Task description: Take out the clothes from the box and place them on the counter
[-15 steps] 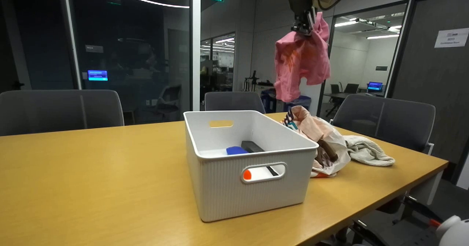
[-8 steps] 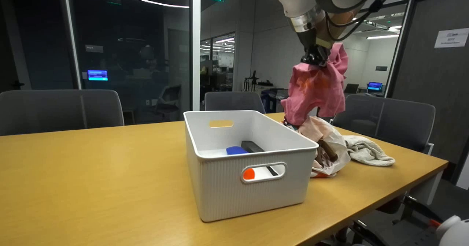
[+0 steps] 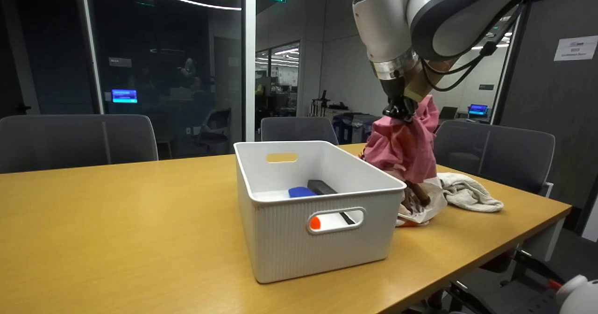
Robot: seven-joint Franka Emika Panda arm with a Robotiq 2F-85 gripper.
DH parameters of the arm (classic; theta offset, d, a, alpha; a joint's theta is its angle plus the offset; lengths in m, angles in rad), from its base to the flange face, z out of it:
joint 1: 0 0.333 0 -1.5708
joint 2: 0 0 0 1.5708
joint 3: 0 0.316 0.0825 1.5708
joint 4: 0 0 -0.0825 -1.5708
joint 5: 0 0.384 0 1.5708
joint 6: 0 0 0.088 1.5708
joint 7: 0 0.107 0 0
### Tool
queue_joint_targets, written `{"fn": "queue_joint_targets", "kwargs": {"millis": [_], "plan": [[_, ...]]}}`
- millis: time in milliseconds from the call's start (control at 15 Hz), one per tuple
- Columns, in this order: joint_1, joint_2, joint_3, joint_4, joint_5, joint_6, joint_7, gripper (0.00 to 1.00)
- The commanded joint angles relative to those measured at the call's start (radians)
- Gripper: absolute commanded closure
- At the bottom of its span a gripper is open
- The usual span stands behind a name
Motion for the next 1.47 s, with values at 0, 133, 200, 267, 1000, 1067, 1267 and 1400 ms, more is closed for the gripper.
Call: {"fn": "queue_joint_targets", "kwargs": {"millis": [0, 133, 200, 267, 1000, 1067, 1267, 1400], "plan": [[-0.030, 0.043, -0.030, -0.013, -0.012, 0.170, 0.001, 0.96], [-0.051, 0.063, -0.053, -0.034, -0.005, 0.271, -0.006, 0.97], [-0.062, 0.073, -0.065, -0.042, -0.003, 0.316, -0.007, 0.96], [-0.074, 0.080, -0.077, -0.055, 0.004, 0.350, -0.009, 0.96], [-0.161, 0.182, -0.170, -0.109, 0.183, 0.593, -0.210, 0.98], [-0.163, 0.190, -0.172, -0.108, 0.219, 0.591, -0.242, 0.98], [-0.169, 0.225, -0.174, -0.112, 0.450, 0.617, -0.440, 0.98], [-0.178, 0.247, -0.175, -0.111, 0.615, 0.633, -0.596, 0.98]]}}
